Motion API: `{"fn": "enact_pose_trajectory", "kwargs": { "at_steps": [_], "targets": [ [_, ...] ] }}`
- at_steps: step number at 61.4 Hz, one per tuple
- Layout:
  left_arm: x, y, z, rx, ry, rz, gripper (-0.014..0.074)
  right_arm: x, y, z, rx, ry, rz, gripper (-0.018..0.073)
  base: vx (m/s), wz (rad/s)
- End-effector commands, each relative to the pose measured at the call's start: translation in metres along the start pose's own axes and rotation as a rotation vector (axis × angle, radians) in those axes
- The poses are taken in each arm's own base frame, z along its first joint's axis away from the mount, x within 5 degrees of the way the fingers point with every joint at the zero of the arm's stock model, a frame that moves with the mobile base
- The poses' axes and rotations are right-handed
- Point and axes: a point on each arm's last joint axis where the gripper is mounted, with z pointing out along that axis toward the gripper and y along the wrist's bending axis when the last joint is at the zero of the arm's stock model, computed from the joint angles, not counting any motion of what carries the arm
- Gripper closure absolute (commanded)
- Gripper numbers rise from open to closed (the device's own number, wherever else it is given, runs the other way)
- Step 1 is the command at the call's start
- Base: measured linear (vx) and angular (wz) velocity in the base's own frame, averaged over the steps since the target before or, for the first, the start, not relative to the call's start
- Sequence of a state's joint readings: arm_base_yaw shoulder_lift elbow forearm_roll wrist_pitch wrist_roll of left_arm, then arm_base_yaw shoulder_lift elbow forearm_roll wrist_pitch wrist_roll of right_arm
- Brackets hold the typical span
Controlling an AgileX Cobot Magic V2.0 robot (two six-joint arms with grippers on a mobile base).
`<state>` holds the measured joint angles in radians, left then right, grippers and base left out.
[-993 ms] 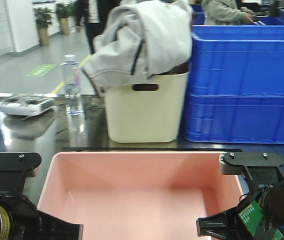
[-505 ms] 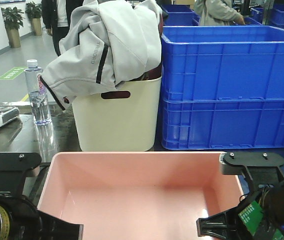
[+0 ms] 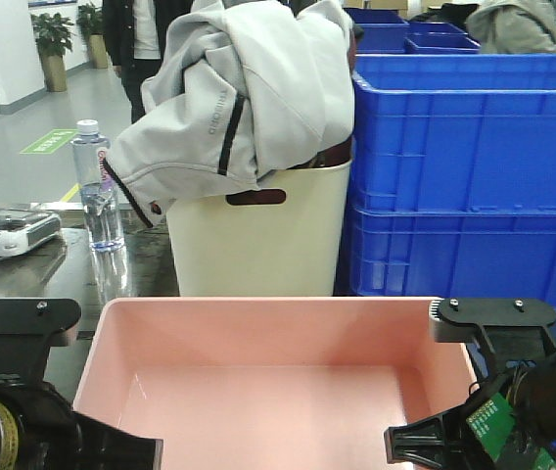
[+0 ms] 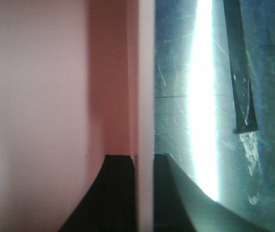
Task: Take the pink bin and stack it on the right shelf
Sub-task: 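Carry the pink bin with both grippers to the metal shelf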
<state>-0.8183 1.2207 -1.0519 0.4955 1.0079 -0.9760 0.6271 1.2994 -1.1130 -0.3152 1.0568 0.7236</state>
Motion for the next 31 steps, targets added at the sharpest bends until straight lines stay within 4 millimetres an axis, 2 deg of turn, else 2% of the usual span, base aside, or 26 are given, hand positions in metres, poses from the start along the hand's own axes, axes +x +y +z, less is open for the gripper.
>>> {"fn": "enact_pose_trajectory", "kwargs": {
  "at_steps": [1, 31],
  "targets": [
    [-0.0111, -0.0022, -0.0153, 0.068, -0.097, -0.003, 0.0523, -0.0105, -0.0016, -0.0157, -0.03, -0.108, -0.016, 0.0485, 0.07, 0.14],
    [-0.0118, -0.0022, -0.0152, 0.071, -0.102, -0.012, 0.0523, -0.0108, -0.0014, -0.0157, -0.033, -0.112, -0.016, 0.0485, 0.03, 0.05]
  ]
}}
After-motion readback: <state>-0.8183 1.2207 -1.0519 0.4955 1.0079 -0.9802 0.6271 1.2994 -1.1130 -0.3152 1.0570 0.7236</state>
